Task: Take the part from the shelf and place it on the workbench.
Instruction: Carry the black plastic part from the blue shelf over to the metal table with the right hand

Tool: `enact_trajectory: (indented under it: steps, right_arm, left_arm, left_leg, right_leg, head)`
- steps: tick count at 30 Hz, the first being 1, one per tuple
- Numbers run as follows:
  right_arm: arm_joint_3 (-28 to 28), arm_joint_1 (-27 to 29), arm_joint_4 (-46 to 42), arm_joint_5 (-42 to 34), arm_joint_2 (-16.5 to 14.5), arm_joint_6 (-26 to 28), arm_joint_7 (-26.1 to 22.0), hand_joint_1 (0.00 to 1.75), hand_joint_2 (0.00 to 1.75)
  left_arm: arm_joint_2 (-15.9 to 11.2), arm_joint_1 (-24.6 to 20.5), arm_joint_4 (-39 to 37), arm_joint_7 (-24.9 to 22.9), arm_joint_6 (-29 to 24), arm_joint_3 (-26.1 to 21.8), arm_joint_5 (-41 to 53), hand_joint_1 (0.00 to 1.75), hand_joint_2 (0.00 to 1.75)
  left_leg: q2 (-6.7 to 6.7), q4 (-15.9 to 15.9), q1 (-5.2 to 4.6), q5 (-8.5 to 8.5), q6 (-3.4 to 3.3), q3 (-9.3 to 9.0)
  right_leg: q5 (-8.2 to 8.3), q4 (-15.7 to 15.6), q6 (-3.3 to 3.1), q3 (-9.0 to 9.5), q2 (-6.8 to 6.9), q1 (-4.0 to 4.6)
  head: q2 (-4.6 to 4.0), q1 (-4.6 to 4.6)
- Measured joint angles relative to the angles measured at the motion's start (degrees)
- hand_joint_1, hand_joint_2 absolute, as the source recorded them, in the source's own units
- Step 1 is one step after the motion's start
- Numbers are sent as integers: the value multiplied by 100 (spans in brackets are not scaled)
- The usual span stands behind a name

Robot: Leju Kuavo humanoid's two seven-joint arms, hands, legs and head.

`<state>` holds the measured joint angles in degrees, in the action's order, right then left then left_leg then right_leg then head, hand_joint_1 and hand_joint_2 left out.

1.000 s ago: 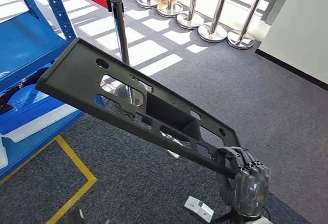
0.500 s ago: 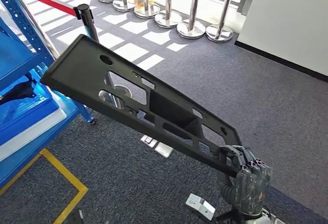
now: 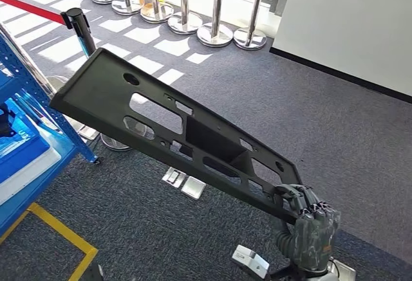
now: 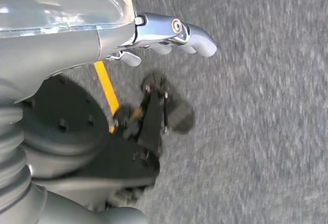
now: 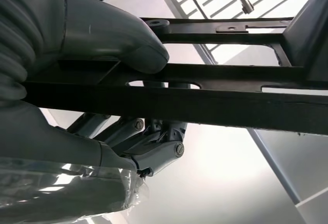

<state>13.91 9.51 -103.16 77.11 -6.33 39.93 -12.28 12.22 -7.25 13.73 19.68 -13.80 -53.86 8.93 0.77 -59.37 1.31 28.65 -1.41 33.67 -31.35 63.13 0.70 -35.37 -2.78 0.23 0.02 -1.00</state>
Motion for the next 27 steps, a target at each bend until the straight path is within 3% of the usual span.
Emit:
enact_trajectory:
  steps: [2, 3, 4, 5, 7, 9, 10, 12, 14, 16, 18, 19, 20, 22, 24, 25, 27]
  right_arm:
    - [1, 5, 1, -1, 1, 0, 0, 175, 175]
    - [-1, 10, 2, -3, 2, 0, 0, 175, 175]
    - [-2, 17, 2, -3, 2, 0, 0, 175, 175]
    - [-3, 22, 3, -4, 3, 0, 0, 175, 175]
    - [-3, 23, 2, -4, 3, 0, 0, 175, 175]
    - [-2, 17, 2, -5, 3, 0, 0, 175, 175]
    - [-3, 15, 2, -7, 3, 0, 0, 175, 175]
    - [-5, 14, 2, -12, 3, 0, 0, 175, 175]
    - [-5, 3, 1, -15, 2, 1, 0, 175, 175]
    - [1, -14, 4, -17, -3, 1, -1, 175, 175]
    - [4, -21, 10, -26, -5, 0, -2, 175, 175]
    - [4, -21, 14, -29, -5, 0, -2, 175, 175]
    - [4, -20, 19, -32, -5, 0, -2, 175, 175]
    - [4, -21, 26, -35, -5, 0, -5, 175, 175]
    - [4, -25, 37, -45, -5, -1, -8, 175, 175]
    - [4, -24, 43, -50, -5, -2, -9, 175, 175]
    - [3, -21, 47, -61, -5, -1, -9, 175, 175]
  left_arm:
    - [0, 3, 0, 1, 1, 0, 0, 0, 175]
    - [0, 5, 0, 1, -1, -1, 0, 0, 175]
    - [0, 7, 0, 1, -1, -1, -1, 0, 175]
    - [0, 7, 0, 1, -1, -2, -1, 0, 175]
    - [0, 6, 0, 1, -1, -1, -1, 0, 175]
    - [0, 7, 0, 2, -1, -1, 0, 0, 175]
    - [0, 7, 0, 1, -1, -1, -1, 0, 175]
    - [0, 5, 0, 0, -1, -2, -1, 0, 175]
    - [-1, -1, 0, 0, 1, -1, 1, 0, 175]
    - [-3, -1, 0, 1, 1, -1, 1, 0, 175]
    - [-5, -1, 0, 2, -2, -2, 0, 0, 175]
    - [-6, -2, 0, 2, -3, -2, -1, 0, 175]
    - [-7, -3, 0, 2, -3, -1, -1, 0, 175]
    - [-10, -3, 0, 2, -3, -1, 0, 0, 175]
    - [-15, -2, 0, 2, -4, -1, 1, 0, 175]
    - [-16, -6, 0, 1, -4, 0, 1, 0, 175]
    - [-13, -18, 0, -3, -6, -1, 0, 0, 175]
  left_leg:
    - [-91, 2, -6, 15, -25, -11]
    - [-140, 1, -8, 24, -27, -17]
    - [-186, 0, -8, 36, -26, -26]
    - [-224, 0, -6, 50, -19, -43]
    - [-291, 3, -5, 90, 13, -100]
    - [-343, 1, -22, 129, 71, -142]
    - [-370, 6, -32, 143, 103, -155]
    - [-445, 27, -28, 166, 172, -186]
    - [-396, -100, -9, 291, 218, -166]
    - [-241, -661, -9, 596, 222, 86]
    - [-160, -1402, -25, 863, 213, 479]
    - [-144, -1579, -29, 860, 204, 597]
    - [-132, -1534, -30, 741, 188, 614]
    - [-58, -892, -30, 288, 144, 384]
    - [91, -259, -24, 6, 114, 128]
    - [148, -111, -30, -26, 106, 70]
    - [137, -48, -43, -7, 78, 45]
  right_leg:
    - [-338, 776, 51, -383, 163, -24]
    - [-423, 1086, 72, -550, 194, -42]
    - [-401, 1204, 90, -626, 211, -58]
    - [-267, 1077, 103, -579, 229, -72]
    - [133, 324, 112, -218, 359, -84]
    - [332, -281, 76, 71, 512, -47]
    - [328, -379, 46, 112, 549, -23]
    - [325, -402, -35, 110, 468, -4]
    - [343, -445, -120, 140, 379, -15]
    - [348, -469, -191, 165, 299, -22]
    - [339, -467, -231, 175, 205, -3]
    - [333, -466, -240, 185, 148, 8]
    - [326, -464, -245, 199, 85, 17]
    - [302, -460, -238, 236, -39, 22]
    - [275, -430, -199, 235, -141, 33]
    - [269, -423, -172, 221, -178, 29]
    - [270, -433, -109, 204, -242, 14]
  head:
    - [1, 6]
    - [1, 6]
    - [1, 6]
    - [0, 6]
    - [0, 6]
    - [0, 2]
    - [0, -1]
    - [0, -7]
    - [0, -9]
    - [0, -21]
    - [0, -28]
    - [0, -28]
    - [0, -27]
    - [0, -28]
    - [0, -27]
    - [0, -26]
    - [0, -23]
